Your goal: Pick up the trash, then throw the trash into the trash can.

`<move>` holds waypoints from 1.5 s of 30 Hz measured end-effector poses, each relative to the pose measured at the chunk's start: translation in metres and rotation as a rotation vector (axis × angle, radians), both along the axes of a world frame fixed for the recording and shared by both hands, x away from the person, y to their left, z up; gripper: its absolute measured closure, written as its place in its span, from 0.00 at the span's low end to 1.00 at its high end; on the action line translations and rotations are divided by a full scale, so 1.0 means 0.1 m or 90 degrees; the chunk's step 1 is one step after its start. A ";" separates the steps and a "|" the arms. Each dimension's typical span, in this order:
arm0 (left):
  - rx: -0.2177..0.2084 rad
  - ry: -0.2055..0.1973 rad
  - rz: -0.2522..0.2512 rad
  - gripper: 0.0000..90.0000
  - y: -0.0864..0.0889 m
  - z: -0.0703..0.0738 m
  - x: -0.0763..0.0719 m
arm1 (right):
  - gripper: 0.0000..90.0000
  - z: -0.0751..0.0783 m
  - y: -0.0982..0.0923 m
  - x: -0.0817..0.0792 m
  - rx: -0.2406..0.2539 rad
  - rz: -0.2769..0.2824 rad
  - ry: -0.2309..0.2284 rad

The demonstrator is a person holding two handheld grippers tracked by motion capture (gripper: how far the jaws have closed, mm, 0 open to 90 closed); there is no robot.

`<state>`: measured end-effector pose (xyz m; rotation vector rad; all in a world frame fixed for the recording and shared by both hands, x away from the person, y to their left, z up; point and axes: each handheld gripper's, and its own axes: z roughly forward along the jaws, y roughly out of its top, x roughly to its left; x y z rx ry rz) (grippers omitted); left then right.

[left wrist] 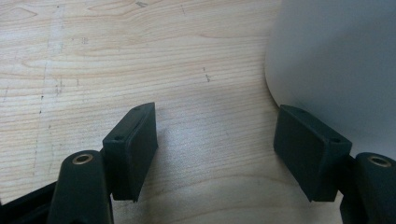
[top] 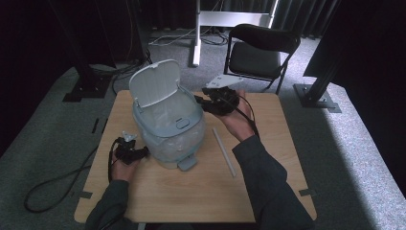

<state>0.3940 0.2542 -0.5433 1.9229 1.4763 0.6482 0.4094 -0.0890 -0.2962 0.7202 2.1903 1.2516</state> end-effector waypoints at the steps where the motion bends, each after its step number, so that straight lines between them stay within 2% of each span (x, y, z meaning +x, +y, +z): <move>1: 0.000 0.000 0.000 0.34 0.00 0.00 0.00 | 0.66 -0.01 -0.01 -0.01 0.000 -0.004 0.000; 13: 0.000 0.000 0.000 0.34 0.00 0.00 0.00 | 0.65 -0.13 -0.29 -0.04 0.004 -0.034 0.009; 25: 0.000 0.000 0.000 0.34 0.00 0.00 0.00 | 0.68 -0.27 -0.48 -0.09 0.004 -0.049 0.025; 45: 0.000 0.000 0.000 0.34 0.00 0.00 0.00 | 0.71 -0.53 -0.59 -0.16 -0.009 -0.056 0.049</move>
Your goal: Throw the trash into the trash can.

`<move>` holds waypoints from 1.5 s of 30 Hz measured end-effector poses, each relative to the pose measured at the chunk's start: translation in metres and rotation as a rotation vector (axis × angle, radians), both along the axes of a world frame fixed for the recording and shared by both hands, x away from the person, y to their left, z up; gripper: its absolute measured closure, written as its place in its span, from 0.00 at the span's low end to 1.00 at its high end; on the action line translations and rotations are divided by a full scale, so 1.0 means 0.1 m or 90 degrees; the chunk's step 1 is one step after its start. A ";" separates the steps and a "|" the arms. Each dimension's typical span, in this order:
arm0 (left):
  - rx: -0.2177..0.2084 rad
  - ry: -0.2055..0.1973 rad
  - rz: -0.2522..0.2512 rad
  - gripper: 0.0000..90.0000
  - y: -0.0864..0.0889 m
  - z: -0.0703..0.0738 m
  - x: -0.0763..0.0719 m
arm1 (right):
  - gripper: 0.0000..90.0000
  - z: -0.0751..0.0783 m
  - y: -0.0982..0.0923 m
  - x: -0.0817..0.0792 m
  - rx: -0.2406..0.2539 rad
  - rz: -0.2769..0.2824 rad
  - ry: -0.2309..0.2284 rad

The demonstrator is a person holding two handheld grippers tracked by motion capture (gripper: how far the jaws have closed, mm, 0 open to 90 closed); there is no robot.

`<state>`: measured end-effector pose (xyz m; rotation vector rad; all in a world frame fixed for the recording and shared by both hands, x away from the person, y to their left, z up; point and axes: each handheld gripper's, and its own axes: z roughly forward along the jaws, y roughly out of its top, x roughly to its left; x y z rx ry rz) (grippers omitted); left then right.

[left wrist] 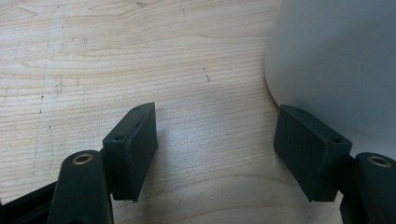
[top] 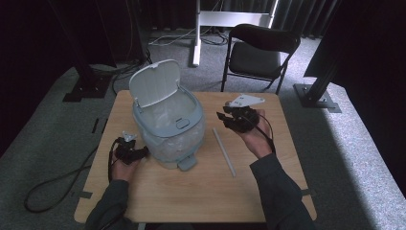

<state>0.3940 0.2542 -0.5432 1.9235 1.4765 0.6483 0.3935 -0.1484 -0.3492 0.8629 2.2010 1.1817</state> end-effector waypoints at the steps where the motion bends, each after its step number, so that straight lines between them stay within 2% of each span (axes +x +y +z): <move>1: 0.000 0.000 0.000 0.34 0.00 0.00 0.00 | 0.72 -0.02 0.00 0.00 -0.001 0.000 0.002; 23: 0.000 0.000 0.000 0.34 0.00 0.00 0.00 | 0.73 -0.38 -0.09 -0.02 -0.024 -0.008 0.046; 45: 0.000 0.000 0.000 0.34 0.00 0.00 0.00 | 0.75 -0.88 -0.17 -0.08 -0.040 -0.013 0.111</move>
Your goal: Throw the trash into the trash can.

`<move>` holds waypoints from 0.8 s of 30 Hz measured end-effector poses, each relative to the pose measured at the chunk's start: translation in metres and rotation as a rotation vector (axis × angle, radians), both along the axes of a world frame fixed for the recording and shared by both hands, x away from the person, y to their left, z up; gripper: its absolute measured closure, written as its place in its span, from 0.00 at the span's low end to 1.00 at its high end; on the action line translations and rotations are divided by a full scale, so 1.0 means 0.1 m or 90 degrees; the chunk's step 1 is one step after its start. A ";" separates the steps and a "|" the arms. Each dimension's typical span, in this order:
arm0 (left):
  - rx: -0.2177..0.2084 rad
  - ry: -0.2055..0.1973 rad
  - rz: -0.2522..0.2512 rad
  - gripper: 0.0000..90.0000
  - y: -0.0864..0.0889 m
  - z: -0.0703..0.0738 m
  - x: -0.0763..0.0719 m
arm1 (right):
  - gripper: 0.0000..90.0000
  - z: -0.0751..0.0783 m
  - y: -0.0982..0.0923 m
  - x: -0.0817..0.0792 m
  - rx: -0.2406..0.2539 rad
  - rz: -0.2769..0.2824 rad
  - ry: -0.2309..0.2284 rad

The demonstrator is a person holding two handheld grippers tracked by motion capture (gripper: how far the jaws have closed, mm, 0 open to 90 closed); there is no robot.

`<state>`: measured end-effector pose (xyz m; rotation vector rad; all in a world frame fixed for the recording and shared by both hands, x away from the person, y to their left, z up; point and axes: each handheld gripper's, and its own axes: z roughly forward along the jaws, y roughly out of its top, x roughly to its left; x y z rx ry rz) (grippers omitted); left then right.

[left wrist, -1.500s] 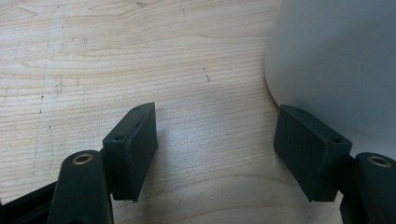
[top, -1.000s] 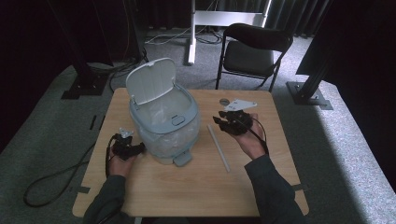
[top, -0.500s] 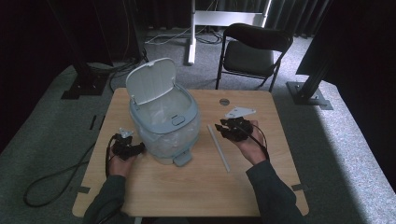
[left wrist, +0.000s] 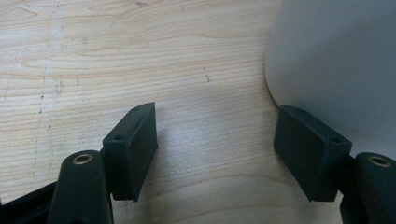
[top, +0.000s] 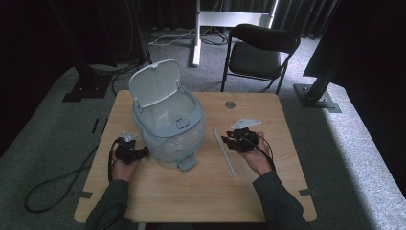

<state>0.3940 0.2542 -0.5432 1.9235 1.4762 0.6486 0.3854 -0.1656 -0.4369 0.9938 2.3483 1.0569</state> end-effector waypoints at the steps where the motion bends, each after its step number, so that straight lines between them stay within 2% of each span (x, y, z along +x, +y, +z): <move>1: 0.000 0.000 0.000 0.34 0.00 0.00 0.00 | 0.75 -0.02 0.00 0.00 -0.004 -0.001 0.001; 17: -0.001 0.000 0.000 0.34 0.00 0.00 0.00 | 0.75 -0.33 -0.01 -0.04 -0.023 -0.007 0.034; 24: 0.000 0.001 0.000 0.34 0.00 0.00 0.00 | 0.76 -0.52 -0.06 -0.08 -0.035 -0.010 0.063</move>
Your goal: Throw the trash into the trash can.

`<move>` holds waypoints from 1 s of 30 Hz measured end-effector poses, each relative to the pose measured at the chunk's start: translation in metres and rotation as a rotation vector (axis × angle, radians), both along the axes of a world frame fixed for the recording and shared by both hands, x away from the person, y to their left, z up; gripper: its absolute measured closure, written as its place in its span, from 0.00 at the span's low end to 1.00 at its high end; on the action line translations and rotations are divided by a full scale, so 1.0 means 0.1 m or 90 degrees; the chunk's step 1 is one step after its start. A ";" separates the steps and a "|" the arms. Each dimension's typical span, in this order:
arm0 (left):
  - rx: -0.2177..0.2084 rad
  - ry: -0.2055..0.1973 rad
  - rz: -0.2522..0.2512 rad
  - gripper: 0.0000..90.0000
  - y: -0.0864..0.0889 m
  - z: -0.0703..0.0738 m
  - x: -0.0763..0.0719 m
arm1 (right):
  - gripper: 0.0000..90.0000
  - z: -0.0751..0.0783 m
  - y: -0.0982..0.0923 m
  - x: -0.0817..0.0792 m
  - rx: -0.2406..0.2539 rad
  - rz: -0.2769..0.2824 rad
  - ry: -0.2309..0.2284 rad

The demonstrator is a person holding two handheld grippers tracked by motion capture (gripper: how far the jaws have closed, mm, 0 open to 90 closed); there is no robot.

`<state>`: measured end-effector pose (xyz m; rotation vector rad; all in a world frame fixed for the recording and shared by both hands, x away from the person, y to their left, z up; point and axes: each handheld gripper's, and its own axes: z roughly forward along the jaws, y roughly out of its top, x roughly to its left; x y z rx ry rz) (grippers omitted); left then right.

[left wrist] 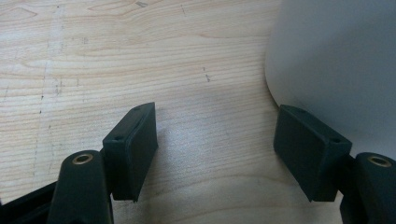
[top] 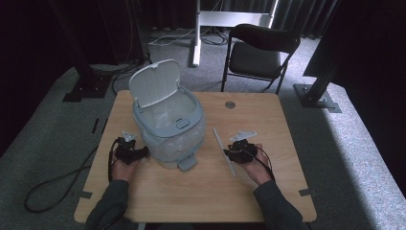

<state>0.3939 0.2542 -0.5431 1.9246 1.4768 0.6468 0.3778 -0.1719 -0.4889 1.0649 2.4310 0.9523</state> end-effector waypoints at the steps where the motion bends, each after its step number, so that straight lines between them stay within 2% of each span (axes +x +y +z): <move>1: 0.000 0.000 0.000 0.34 0.00 0.00 0.00 | 0.77 -0.02 0.00 0.00 -0.001 -0.001 0.004; 8: 0.001 0.001 0.000 0.34 0.00 0.00 0.00 | 0.78 -0.20 0.00 -0.02 -0.017 -0.001 0.041; 12: 0.000 0.000 0.000 0.34 0.00 0.00 0.00 | 0.78 -0.26 0.01 -0.01 -0.046 -0.005 0.047; 22: 0.001 0.000 0.000 0.34 0.00 0.00 0.00 | 0.81 -0.31 0.01 0.01 -0.064 -0.010 0.063; 30: 0.000 0.000 0.000 0.34 0.00 0.00 0.00 | 0.83 -0.32 0.00 0.03 -0.067 -0.015 0.072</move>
